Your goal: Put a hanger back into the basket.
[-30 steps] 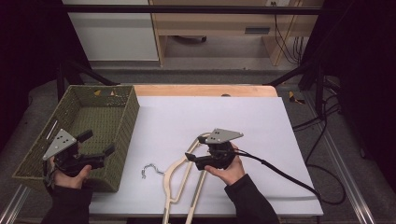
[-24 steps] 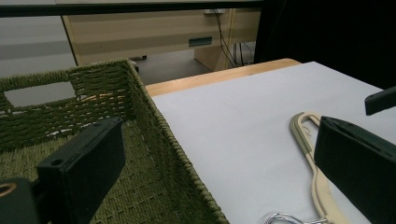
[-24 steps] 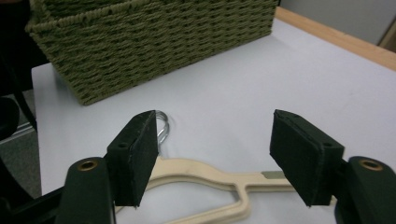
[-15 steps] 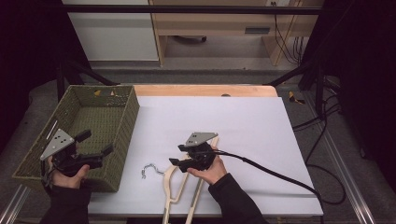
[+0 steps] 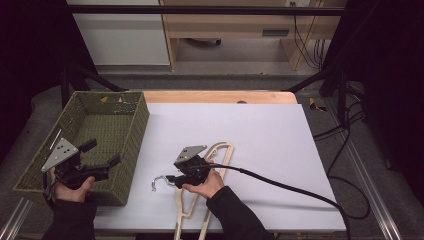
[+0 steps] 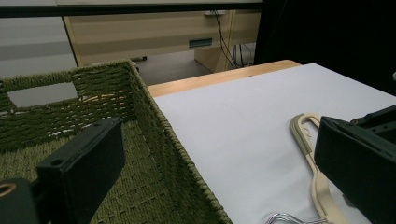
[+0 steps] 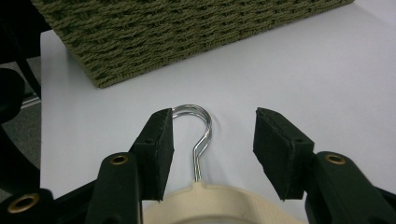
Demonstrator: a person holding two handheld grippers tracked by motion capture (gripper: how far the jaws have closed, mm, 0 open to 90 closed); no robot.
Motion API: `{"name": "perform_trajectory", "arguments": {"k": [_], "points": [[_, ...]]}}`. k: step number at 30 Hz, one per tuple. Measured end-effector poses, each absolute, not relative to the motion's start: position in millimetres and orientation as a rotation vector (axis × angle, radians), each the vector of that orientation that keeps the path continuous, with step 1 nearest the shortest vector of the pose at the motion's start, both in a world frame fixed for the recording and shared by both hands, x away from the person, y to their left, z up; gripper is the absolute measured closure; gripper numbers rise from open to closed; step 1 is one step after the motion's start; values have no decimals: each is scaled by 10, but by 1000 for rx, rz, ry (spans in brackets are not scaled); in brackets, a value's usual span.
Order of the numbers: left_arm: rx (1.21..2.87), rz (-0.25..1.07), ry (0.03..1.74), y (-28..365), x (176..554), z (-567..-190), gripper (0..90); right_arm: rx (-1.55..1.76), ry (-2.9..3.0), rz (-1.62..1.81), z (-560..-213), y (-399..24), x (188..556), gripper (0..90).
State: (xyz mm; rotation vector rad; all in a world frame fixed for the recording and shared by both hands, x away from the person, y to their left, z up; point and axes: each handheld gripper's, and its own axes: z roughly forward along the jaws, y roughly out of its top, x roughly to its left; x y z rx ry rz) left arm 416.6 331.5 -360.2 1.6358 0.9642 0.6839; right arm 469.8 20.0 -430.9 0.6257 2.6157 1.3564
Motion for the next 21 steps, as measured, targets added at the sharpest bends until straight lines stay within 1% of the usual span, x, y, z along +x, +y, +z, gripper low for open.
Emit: {"name": "perform_trajectory", "arguments": {"k": [9, 12, 13, 14, 15, 21], "points": [[1640, 680, 963, 3301, 4168, -3606, 17, 644, 2671, 1314, -4515, 284, 4715, 537], [1644, 677, 962, 3291, 4172, -3612, 17, 637, 2690, 1277, -4608, 309, 4713, 571], [1645, 677, 962, 3287, 4173, -3614, 17, 650, 2700, 1251, -4645, 319, 4711, 609], [1645, 677, 962, 3287, 4173, -3614, 18, 650, 2700, 1251, -4645, 319, 4711, 609], [1645, 676, 961, 3288, 4173, -3613, 18, 636, 2715, 1250, -4670, 320, 4729, 649], [1645, 674, 960, 3289, 4172, -3613, 20, 631, 2766, 1212, -4727, 319, 4765, 759]]}}
